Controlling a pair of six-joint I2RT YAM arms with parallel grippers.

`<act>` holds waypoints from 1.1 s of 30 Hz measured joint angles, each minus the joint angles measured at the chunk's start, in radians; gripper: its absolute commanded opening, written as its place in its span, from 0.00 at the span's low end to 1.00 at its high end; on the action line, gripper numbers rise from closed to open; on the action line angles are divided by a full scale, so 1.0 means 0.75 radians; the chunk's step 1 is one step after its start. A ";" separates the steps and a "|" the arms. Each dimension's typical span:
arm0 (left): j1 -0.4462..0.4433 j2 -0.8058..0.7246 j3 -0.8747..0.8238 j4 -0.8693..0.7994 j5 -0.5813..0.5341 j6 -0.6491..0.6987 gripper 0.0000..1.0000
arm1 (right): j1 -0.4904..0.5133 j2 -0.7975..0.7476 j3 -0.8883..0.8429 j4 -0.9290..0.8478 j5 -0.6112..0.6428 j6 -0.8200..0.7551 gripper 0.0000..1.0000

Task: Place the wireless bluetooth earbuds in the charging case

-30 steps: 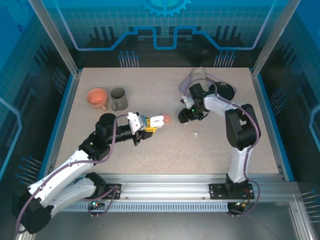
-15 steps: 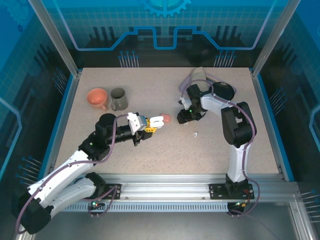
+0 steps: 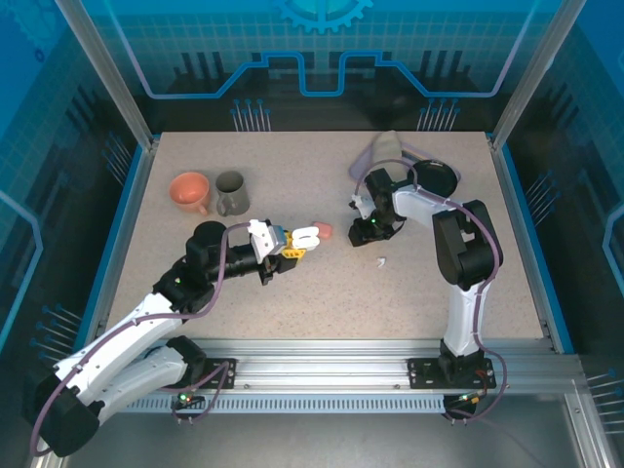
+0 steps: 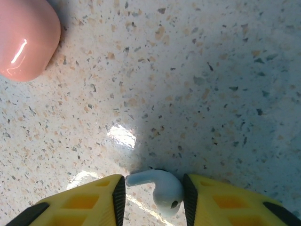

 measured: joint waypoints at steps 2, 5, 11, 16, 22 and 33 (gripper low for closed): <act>0.000 0.000 0.000 0.000 0.000 0.000 0.00 | 0.000 0.000 0.000 -0.006 -0.001 0.002 0.37; 0.000 0.000 0.000 -0.001 0.000 0.000 0.00 | 0.000 0.000 0.000 -0.008 0.000 0.005 0.35; 0.000 0.000 0.000 -0.006 0.000 0.000 0.00 | 0.000 0.000 0.001 -0.016 0.000 0.010 0.32; 0.000 0.000 0.000 -0.014 0.000 0.000 0.00 | 0.000 0.002 0.001 -0.016 0.001 0.010 0.32; 0.000 0.000 0.000 -0.022 0.000 0.001 0.00 | 0.001 0.007 0.005 -0.020 0.010 0.020 0.31; 0.000 0.000 0.000 -0.024 0.000 0.001 0.00 | 0.030 0.023 0.040 -0.055 0.074 0.041 0.28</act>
